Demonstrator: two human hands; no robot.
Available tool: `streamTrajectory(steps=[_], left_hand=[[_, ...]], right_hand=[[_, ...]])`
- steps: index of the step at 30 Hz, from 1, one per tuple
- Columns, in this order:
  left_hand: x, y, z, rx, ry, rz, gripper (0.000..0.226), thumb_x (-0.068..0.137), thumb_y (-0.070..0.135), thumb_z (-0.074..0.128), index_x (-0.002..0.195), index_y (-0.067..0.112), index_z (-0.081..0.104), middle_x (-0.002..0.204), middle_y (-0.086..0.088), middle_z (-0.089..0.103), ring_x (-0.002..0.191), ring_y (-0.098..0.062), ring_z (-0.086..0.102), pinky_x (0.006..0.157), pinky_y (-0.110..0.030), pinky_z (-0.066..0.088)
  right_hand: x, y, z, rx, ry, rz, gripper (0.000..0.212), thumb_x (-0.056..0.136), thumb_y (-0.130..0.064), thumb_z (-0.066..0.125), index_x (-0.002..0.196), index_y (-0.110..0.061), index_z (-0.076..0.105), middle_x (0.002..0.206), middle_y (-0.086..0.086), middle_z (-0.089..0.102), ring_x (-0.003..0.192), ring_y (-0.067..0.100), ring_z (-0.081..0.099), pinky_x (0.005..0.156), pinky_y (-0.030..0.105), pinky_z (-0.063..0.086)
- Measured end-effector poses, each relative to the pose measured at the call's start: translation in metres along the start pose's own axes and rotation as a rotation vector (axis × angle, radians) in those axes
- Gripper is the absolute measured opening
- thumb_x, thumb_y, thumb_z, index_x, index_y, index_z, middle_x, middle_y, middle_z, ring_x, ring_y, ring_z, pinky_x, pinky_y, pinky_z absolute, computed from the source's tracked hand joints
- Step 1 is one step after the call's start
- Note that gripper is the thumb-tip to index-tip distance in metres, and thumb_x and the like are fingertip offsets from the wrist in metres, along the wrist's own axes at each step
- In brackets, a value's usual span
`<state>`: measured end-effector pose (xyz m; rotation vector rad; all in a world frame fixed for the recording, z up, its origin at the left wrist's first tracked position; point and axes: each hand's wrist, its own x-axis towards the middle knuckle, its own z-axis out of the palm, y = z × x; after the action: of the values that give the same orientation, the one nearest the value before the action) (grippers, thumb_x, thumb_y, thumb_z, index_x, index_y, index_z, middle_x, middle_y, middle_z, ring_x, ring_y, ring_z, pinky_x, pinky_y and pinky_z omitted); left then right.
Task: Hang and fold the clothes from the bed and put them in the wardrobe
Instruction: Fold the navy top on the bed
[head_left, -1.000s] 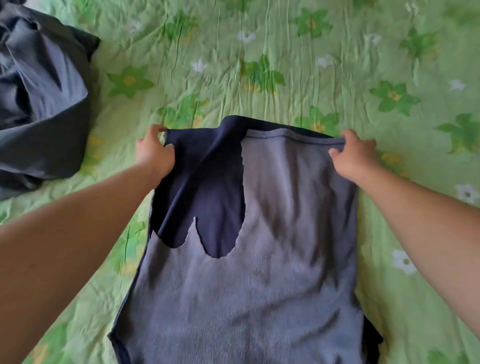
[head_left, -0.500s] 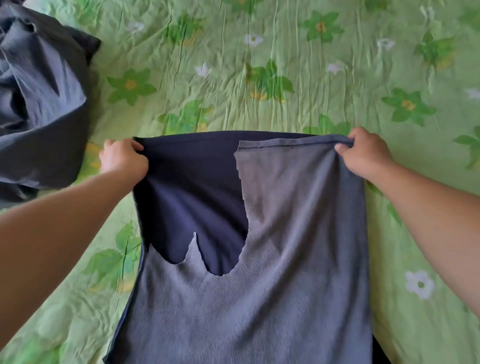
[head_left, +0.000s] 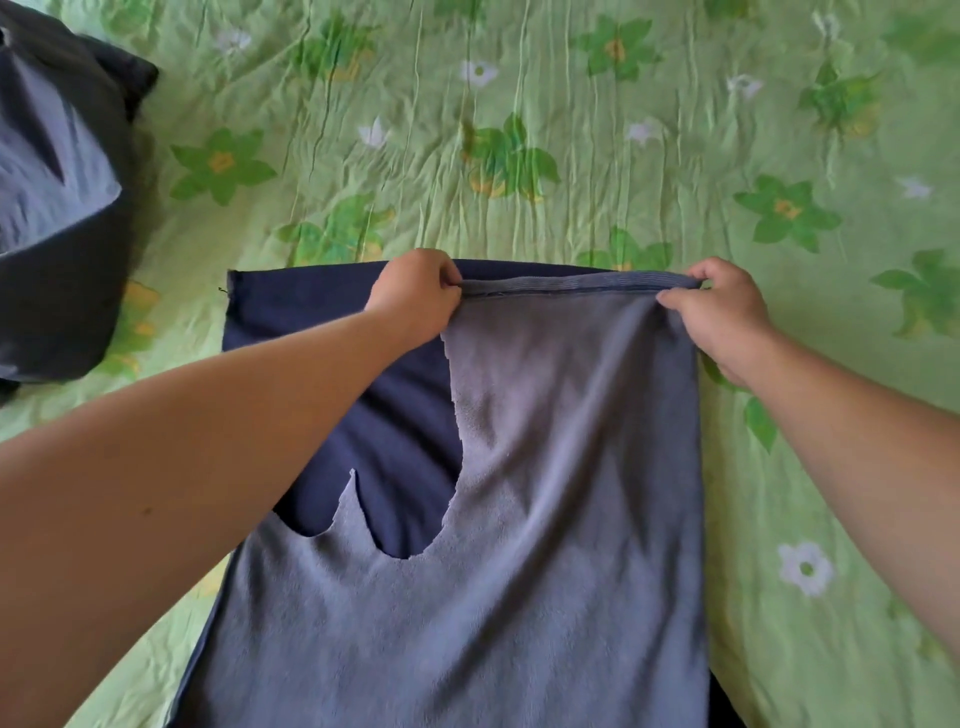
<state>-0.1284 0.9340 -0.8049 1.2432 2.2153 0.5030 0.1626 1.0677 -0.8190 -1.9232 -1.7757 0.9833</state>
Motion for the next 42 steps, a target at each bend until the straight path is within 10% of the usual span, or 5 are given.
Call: streamTrajectory(steps=[5,10,16,28,42], left_hand=[[0.022,0.016,-0.016,0.073,0.127,0.024,0.016,0.093,0.011,0.056,0.101,0.017,0.069,0.094,-0.003,0.067,0.091,-0.027,0.063,0.076,-0.038,0.054],[0.003,0.022,-0.005,0.047,0.155,0.037,0.049,0.090,0.007,0.055,0.138,0.017,0.057,0.141,-0.008,0.052,0.129,-0.028,0.048,0.104,-0.043,0.045],[-0.149,-0.030,0.066,0.469,0.040,0.553,0.071,0.097,0.053,0.044,0.158,0.018,0.031,0.166,-0.012,0.020,0.154,-0.032,0.017,0.122,-0.054,0.021],[-0.168,-0.036,0.081,0.731,-0.089,0.341,0.076,0.098,0.066,0.019,0.161,0.028,-0.002,0.169,-0.013,-0.007,0.156,-0.029,-0.006,0.121,-0.062,-0.002],[-0.528,-0.186,0.096,0.650,-0.236,0.479,0.068,0.101,0.054,0.038,0.161,0.028,0.020,0.167,-0.017,0.012,0.154,-0.035,0.013,0.119,-0.062,0.021]], right_hand=[[0.010,-0.004,-0.004,0.028,0.006,0.012,0.020,0.085,-0.016,0.072,0.092,-0.023,0.055,0.088,-0.001,0.062,0.084,0.024,0.062,0.066,0.029,0.045],[-0.039,-0.013,0.009,-0.505,0.148,-0.282,0.051,0.092,-0.026,0.064,0.138,-0.014,0.047,0.132,0.021,0.049,0.117,0.043,0.051,0.089,0.050,0.047],[-0.184,0.047,0.059,-0.753,-0.155,-0.621,0.076,0.093,-0.071,0.032,0.158,-0.033,0.025,0.167,0.012,0.015,0.153,0.041,0.011,0.114,0.072,0.013],[-0.195,0.044,0.068,-0.893,-0.190,-0.501,0.079,0.095,-0.072,0.024,0.161,-0.030,0.012,0.169,0.015,0.004,0.154,0.042,0.004,0.116,0.071,0.007],[-0.489,0.231,0.006,-0.867,-0.310,-0.630,0.075,0.100,-0.067,0.031,0.161,-0.025,0.021,0.168,0.018,0.008,0.155,0.039,0.010,0.117,0.072,0.010]])
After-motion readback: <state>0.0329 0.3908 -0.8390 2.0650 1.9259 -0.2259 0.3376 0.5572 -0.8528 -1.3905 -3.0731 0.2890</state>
